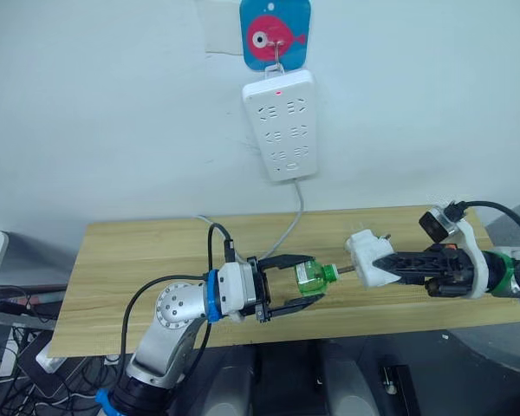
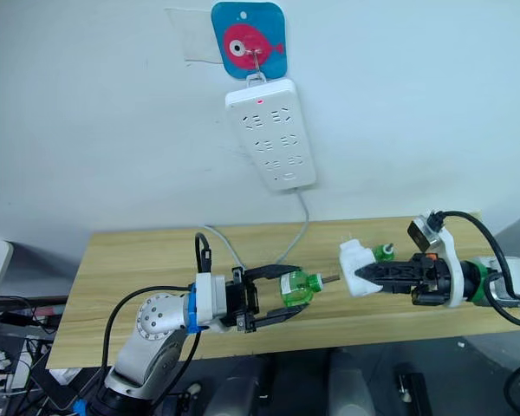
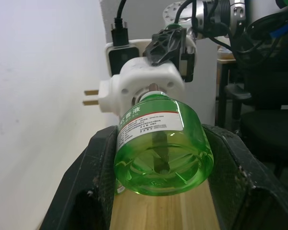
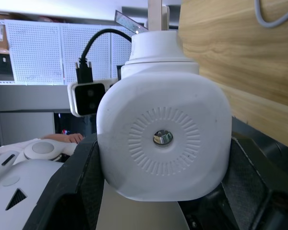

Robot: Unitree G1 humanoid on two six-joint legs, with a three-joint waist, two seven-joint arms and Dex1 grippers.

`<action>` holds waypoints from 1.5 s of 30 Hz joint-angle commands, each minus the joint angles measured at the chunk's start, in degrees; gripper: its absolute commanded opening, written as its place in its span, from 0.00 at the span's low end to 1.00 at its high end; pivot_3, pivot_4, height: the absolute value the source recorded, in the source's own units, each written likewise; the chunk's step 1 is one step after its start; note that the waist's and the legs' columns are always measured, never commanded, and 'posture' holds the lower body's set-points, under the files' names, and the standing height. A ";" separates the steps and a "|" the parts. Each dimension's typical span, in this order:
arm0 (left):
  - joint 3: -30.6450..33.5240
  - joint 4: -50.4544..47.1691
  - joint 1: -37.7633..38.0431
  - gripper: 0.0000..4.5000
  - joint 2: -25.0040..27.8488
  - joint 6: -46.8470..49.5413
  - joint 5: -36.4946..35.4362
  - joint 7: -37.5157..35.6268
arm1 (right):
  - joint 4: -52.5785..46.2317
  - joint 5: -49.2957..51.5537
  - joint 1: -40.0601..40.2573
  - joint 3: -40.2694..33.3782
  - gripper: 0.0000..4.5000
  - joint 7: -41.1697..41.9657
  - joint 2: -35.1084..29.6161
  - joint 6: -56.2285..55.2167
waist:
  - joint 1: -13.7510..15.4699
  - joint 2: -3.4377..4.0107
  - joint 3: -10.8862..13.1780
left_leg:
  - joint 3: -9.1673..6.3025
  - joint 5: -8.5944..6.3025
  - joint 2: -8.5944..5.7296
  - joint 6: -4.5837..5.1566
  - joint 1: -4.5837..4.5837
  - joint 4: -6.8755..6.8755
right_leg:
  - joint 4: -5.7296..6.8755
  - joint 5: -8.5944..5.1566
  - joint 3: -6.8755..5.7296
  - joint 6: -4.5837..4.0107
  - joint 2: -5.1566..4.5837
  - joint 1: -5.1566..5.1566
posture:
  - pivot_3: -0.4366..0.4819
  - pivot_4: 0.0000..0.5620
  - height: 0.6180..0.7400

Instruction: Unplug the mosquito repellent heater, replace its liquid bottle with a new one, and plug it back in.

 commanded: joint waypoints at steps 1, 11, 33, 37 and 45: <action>-0.48 -0.21 -0.32 0.50 -0.68 -0.73 0.04 0.65 | -3.17 2.06 -0.11 -2.08 0.65 0.34 0.34 -0.69 | 0.05 0.00 0.00 | -0.01 0.00 0.00 0.00 0.00 0.00 | -0.01 0.00 -0.01 0.00 0.00 0.00 | 0.38 0.59 1.00; 0.01 0.69 -1.12 0.50 -0.80 -0.47 -0.26 1.12 | -3.44 2.06 -1.23 -1.54 0.65 0.70 0.75 -0.59 | 0.06 0.00 0.00 | -0.02 0.00 -0.01 0.00 -0.01 -0.01 | -0.02 0.00 -0.01 0.00 0.00 0.00 | 0.39 0.59 1.00; 0.68 1.02 -0.80 0.50 -0.10 -0.52 -0.70 1.59 | -2.71 2.06 -1.24 -2.13 0.65 -1.25 1.70 -0.61 | 0.11 0.00 0.00 | -0.03 0.00 0.00 0.00 -0.01 -0.02 | -0.04 0.00 -0.01 0.00 -0.01 -0.01 | 0.39 0.57 1.00; -0.05 1.63 -1.14 0.50 -0.52 -0.63 -0.51 1.00 | -3.99 2.06 -1.06 -2.23 0.65 -3.50 3.27 -2.32 | 0.10 0.00 0.00 | -0.02 0.00 -0.01 0.00 -0.01 -0.02 | -0.04 0.00 0.01 0.00 -0.01 -0.01 | 0.38 0.57 1.00; -0.08 2.94 -2.05 0.50 -0.80 -0.99 -0.44 0.30 | -4.22 2.06 -2.54 -2.50 0.65 -6.64 6.43 -3.20 | 0.04 0.00 0.00 | -0.02 0.00 -0.01 0.00 -0.02 -0.01 | -0.04 0.00 0.01 0.00 -0.01 -0.01 | 0.37 0.58 1.00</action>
